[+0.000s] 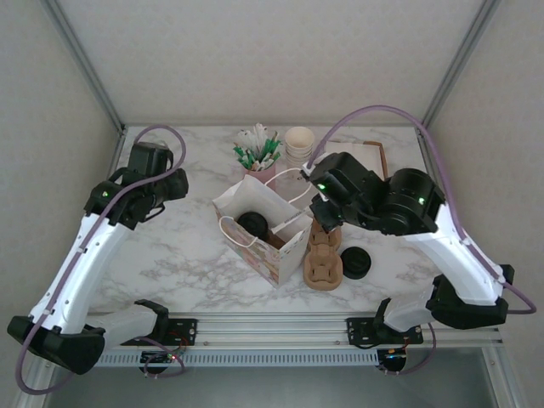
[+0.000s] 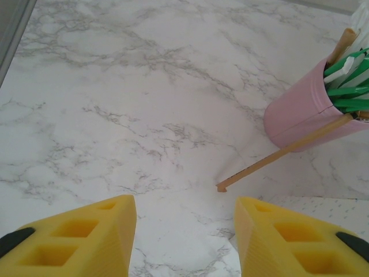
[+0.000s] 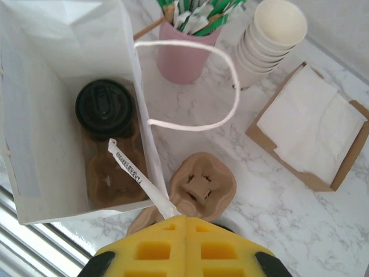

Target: Pack the takeout coffee

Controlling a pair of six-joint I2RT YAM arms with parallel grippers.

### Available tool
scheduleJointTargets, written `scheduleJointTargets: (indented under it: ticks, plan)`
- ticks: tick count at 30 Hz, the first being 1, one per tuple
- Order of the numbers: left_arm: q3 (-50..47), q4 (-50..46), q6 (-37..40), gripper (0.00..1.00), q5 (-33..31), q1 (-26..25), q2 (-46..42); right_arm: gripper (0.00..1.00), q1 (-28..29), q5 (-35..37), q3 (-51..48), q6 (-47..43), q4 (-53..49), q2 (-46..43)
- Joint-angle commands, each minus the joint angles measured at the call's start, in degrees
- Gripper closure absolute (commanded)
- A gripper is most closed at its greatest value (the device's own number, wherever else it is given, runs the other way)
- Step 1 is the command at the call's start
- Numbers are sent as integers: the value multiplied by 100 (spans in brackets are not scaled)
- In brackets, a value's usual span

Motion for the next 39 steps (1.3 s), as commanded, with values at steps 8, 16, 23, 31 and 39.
scheduleJointTargets:
  ticks: [8, 16, 23, 31, 39]
  plan:
    - [90, -14, 263, 50, 618, 295, 466, 75, 72, -287, -229, -176, 401, 827]
    - [284, 401, 879, 41, 2178, 796, 1473, 37, 73, -142, -465, -324, 1395, 113]
    - [405, 636, 1930, 39, 2474, 893, 2692, 23, 71, 75, -1409, -682, 2552, -1103]
    - [-5, 1536, 2857, 33, 3751, 1104, 3333, 20, 68, -266, -2032, -1089, 2928, -1560]
    - [173, 1687, 3186, 31, 4513, 1096, 4129, 19, 60, -377, -2143, -1159, 2959, -1443]
